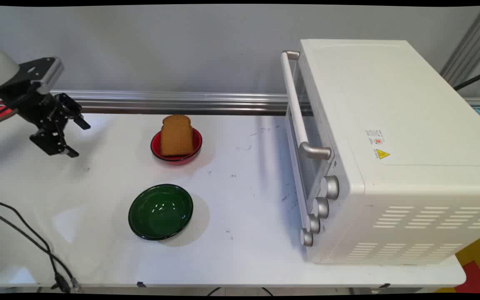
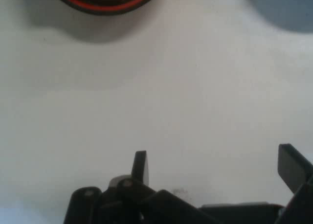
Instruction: Open the oven
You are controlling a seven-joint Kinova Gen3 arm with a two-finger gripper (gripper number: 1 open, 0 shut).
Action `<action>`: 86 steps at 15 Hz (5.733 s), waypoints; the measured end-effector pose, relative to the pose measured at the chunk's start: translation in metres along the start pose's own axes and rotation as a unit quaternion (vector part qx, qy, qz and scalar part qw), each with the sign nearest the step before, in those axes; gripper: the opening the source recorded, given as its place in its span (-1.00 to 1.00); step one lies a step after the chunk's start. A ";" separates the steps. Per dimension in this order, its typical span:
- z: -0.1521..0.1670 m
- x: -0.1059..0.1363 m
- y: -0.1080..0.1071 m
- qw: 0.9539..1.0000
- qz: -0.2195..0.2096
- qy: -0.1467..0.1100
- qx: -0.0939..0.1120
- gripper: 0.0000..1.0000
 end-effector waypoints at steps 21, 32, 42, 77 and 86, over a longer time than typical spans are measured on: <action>-0.025 0.255 -0.021 0.984 -0.025 0.174 -0.032 1.00; -0.058 0.369 -0.052 0.973 -0.017 0.226 -0.047 1.00; -0.065 0.401 -0.061 0.969 -0.032 0.237 -0.064 -1.00; 0.052 0.418 -0.052 0.977 -0.031 0.202 -0.066 -1.00; 0.064 0.373 -0.056 0.985 -0.019 0.160 -0.054 -1.00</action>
